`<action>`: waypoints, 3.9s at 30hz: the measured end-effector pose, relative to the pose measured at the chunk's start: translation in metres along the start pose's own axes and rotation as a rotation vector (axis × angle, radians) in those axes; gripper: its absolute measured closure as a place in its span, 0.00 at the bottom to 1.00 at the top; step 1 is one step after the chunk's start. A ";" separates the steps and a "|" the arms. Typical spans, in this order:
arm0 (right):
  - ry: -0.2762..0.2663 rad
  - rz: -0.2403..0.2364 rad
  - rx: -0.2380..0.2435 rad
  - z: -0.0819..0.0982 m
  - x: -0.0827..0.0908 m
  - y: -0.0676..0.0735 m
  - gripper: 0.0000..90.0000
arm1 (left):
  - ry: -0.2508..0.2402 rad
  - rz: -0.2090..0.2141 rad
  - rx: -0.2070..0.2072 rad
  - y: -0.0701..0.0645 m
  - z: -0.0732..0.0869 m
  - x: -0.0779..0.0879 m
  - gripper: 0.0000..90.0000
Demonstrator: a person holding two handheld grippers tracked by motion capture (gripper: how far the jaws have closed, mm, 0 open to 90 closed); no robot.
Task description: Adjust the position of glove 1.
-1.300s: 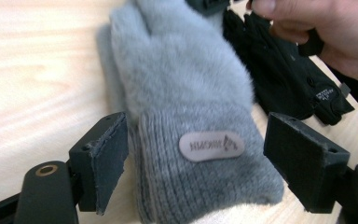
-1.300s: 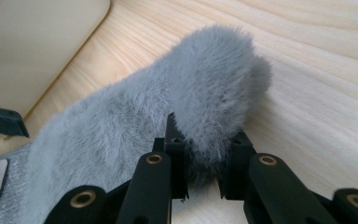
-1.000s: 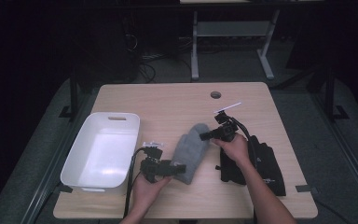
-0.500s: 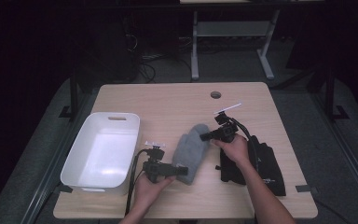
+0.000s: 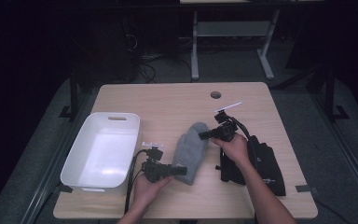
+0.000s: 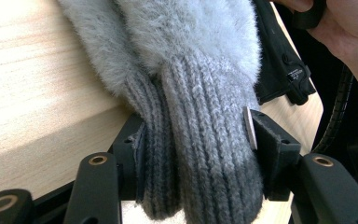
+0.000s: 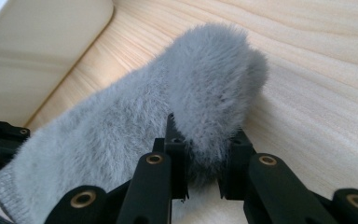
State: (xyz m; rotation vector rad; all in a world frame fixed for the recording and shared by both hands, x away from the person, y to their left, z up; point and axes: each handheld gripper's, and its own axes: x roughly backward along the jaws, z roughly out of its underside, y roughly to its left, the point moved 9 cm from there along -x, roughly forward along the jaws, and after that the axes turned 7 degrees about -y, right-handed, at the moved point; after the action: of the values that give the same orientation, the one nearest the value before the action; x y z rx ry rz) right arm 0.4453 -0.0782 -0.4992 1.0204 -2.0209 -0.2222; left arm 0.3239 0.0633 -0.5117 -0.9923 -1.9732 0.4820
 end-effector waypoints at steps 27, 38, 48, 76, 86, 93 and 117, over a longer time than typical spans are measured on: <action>-0.130 -0.107 -0.081 -0.025 0.036 0.023 0.85 | -0.061 0.019 -0.076 -0.028 -0.016 0.022 0.51; -0.190 -0.148 -0.087 -0.043 0.051 0.042 0.84 | -0.103 0.023 -0.111 -0.039 -0.029 0.042 0.51; -0.219 -0.175 -0.083 -0.061 0.056 0.060 0.84 | -0.133 0.020 -0.130 -0.043 -0.038 0.060 0.51; -0.235 -0.236 -0.080 -0.101 0.041 0.101 0.82 | -0.197 -0.004 -0.134 -0.037 -0.058 0.107 0.50; -0.240 -0.256 -0.074 -0.112 0.034 0.114 0.82 | -0.214 -0.012 -0.127 -0.033 -0.062 0.121 0.50; -0.239 -0.271 -0.079 -0.118 0.028 0.121 0.81 | -0.225 -0.019 -0.125 -0.029 -0.064 0.131 0.50; -0.227 -0.328 -0.049 -0.138 -0.003 0.160 0.80 | -0.272 -0.034 -0.093 -0.006 -0.064 0.171 0.49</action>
State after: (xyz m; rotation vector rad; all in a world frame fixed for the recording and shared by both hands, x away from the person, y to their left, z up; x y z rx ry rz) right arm 0.4569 0.0556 -0.3364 1.3436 -2.0252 -0.5813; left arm 0.3188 0.1924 -0.3834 -0.9905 -2.2688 0.5330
